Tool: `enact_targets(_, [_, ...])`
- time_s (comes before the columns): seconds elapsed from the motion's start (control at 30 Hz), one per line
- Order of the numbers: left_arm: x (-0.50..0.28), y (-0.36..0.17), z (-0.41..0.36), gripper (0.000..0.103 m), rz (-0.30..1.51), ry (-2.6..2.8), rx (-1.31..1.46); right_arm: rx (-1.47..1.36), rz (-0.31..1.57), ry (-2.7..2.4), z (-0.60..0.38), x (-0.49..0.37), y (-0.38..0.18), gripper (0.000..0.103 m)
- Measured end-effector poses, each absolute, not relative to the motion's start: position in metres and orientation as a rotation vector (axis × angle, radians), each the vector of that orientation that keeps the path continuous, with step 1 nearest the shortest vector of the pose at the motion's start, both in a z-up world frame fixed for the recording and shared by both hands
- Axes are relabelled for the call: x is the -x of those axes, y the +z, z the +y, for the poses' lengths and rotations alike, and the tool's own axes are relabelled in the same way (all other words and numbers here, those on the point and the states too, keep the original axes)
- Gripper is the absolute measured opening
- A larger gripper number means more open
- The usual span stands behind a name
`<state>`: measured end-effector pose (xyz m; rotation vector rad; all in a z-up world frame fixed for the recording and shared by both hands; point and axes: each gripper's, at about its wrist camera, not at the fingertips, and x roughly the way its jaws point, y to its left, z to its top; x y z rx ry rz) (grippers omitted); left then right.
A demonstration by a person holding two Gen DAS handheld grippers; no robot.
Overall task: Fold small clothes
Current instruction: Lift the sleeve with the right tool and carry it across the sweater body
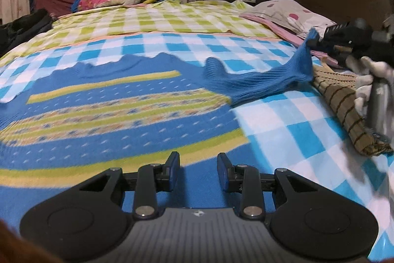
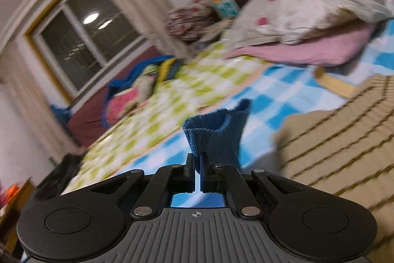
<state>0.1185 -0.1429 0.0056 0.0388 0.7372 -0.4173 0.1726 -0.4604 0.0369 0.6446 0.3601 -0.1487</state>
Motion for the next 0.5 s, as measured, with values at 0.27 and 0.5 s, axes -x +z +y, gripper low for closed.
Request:
enact_targets(0.27, [-0.092, 0.006, -0.074, 0.039, 0.737, -0.355, -0.031, -0.553, 0.423, 0.094, -0.344, -0.173, 0.054, 0.003])
enact_targets(0.5, [-0.079, 0.005, -0.017, 0.039, 0.713, -0.327, 0.009, -0.423, 0.514, 0.201, -0.238, -0.194, 0.056, 0.003])
